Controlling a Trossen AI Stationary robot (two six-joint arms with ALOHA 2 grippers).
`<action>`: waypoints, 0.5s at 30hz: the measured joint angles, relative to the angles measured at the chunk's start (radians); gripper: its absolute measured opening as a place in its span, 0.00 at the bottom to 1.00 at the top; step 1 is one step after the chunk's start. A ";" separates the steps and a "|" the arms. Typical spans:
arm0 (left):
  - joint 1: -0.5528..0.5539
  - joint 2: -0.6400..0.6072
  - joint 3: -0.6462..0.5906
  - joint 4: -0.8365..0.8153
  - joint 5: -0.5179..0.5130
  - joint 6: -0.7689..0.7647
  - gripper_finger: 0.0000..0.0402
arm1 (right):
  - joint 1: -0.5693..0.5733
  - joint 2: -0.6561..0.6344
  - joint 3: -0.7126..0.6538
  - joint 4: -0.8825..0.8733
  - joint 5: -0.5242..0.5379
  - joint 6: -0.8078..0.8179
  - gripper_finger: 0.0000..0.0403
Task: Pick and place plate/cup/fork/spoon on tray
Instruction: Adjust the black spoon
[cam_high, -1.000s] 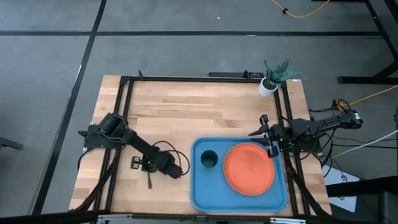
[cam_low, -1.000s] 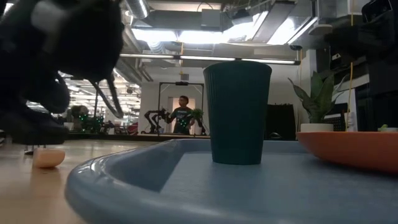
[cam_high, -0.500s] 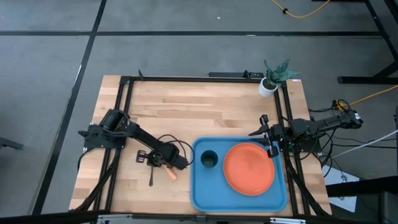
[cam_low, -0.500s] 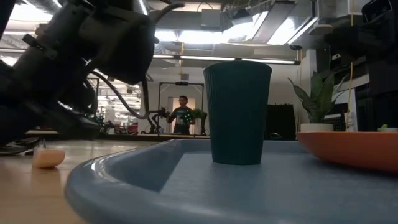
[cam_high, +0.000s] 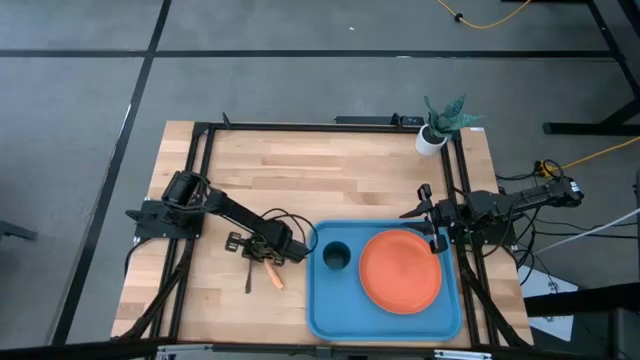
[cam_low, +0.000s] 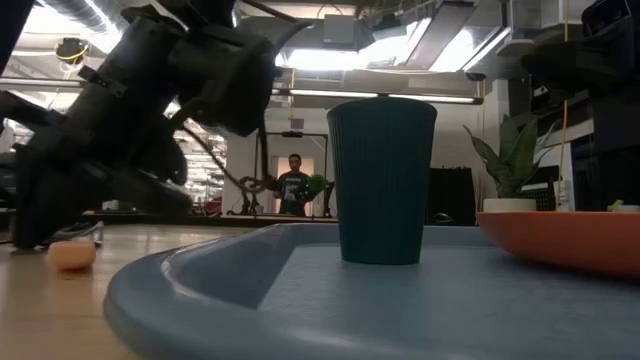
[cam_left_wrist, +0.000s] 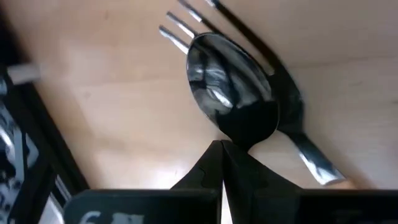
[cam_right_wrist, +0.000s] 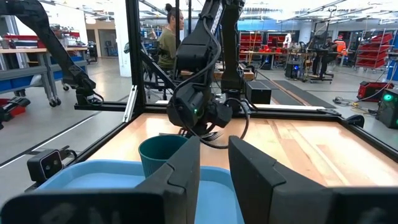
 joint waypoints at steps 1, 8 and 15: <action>0.001 -0.003 0.010 -0.002 -0.023 0.017 0.00 | 0.000 0.000 0.000 0.000 0.000 0.000 0.22; 0.011 -0.020 0.105 0.076 -0.336 0.125 0.00 | 0.000 0.000 0.000 0.000 0.000 -0.001 0.22; 0.030 -0.023 0.130 -0.035 -0.361 0.153 0.00 | 0.000 0.000 0.000 0.000 0.000 0.000 0.22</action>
